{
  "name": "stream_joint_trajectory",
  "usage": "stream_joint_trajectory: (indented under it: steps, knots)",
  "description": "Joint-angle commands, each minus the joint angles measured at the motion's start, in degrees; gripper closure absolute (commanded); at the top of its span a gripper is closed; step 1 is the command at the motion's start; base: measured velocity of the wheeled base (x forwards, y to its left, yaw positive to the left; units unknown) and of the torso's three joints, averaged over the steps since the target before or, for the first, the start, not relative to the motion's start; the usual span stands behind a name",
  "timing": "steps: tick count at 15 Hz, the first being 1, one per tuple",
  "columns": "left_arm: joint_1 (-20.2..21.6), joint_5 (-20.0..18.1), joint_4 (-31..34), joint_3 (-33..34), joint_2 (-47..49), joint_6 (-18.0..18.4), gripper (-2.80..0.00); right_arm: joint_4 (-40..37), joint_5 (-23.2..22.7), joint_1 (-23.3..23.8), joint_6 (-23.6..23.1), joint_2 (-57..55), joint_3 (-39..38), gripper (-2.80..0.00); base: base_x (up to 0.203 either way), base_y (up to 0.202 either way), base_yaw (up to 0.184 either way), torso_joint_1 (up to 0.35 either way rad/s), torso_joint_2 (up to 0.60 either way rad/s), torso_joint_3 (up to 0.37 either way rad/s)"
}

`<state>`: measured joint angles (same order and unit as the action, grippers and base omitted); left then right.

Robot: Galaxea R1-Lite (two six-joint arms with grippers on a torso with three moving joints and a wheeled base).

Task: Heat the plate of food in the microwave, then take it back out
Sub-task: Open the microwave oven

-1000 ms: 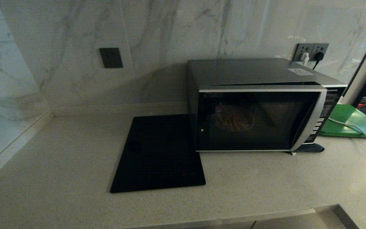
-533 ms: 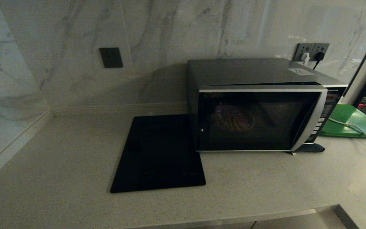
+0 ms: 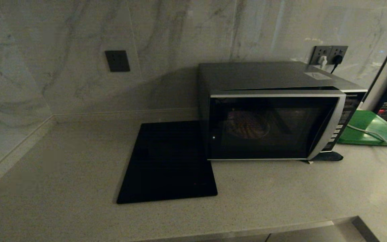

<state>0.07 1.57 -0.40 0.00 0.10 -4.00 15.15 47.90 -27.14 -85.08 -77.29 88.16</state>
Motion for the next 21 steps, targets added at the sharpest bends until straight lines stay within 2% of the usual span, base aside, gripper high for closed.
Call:
stream_joint_trajectory:
  steps: [1, 3, 4, 5, 7, 8, 10, 11, 14, 16, 18, 21]
  knots:
    - [0.01, 0.06, -0.04, 0.0, -0.01, -0.04, 0.0, -19.18, -9.87, 2.94, 20.73, -0.02, 3.54, 0.0, 0.0, 0.0, 0.0, 0.0, 0.0, 0.0]
    - [0.01, 0.01, -0.04, 0.0, -0.01, -0.04, 0.0, -25.74, -12.78, 5.13, 42.1, -0.94, 3.15, 0.0, 0.0, 0.0, 0.0, 0.0, 0.0, 0.0]
    - [0.01, 0.03, -0.04, 0.0, -0.01, -0.04, 0.0, -30.7, -15.64, 6.62, 53.46, -1.04, 2.84, 0.0, 0.0, 0.0, 0.0, 0.0, 0.0, 0.0]
    - [0.01, 0.01, -0.04, 0.0, -0.01, -0.04, 0.0, -36.96, -20.46, 9.43, 63.29, -0.9, 2.86, 0.0, 0.0, 0.0, 0.0, 0.0, 0.0, 0.0]
    - [0.01, 0.02, -0.04, 0.0, -0.01, -0.04, 0.0, -44.62, -33.31, 17.73, 73.9, -0.9, 4.13, 0.0, 0.0, 0.0, 0.0, 0.0, 0.0, 0.0]
    - [0.01, 0.05, -0.04, 0.0, -0.01, -0.04, 0.0, -47.72, -38.68, 20.24, 79.88, -1.36, 5.24, 0.0, 0.0, 0.0, 0.0, 0.0, 0.0, 0.0]
    - [0.01, 0.01, -0.04, 0.0, -0.01, -0.04, 0.0, -52.03, -41.35, 21.3, 89.22, -2.76, 7.6, 0.0, 0.0, 0.0, 0.0, 0.0, 0.0, 0.0]
    - [0.01, 0.01, -0.04, 0.0, -0.01, -0.04, 0.0, -54.14, -41.66, 21.4, 92.39, -3.73, 9.01, 0.0, 0.0, 0.0, 0.0, 0.0, 0.0, 0.0]
    - [0.01, 0.06, -0.04, 0.0, -0.01, -0.04, 0.0, -54.88, -40.97, 21.28, 97.85, -8.19, 13.33, 0.0, 0.0, 0.0, 0.0, 0.0, 0.0, 0.0]
    - [0.01, 0.01, -0.04, 0.0, -0.01, -0.04, 0.0, -54.91, -36.37, 20.72, 103.09, -13.03, 17.75, 0.0, 0.0, 0.0, 0.0, 0.0, 0.0, 0.0]
    - [0.01, 0.01, -0.04, 0.0, -0.01, -0.04, 0.0, -54.93, -29.62, 19.49, 104.34, -17.27, 21.72, 0.0, 0.0, 0.0, 0.0, 0.0, 0.0, 0.0]
    - [0.01, 0.1, -0.04, 0.0, -0.01, -0.04, 0.0, -54.88, -26.82, 19.07, 104.02, -22.52, 24.99, 0.0, 0.0, 0.0, 0.0, 0.0, 0.0, 0.0]
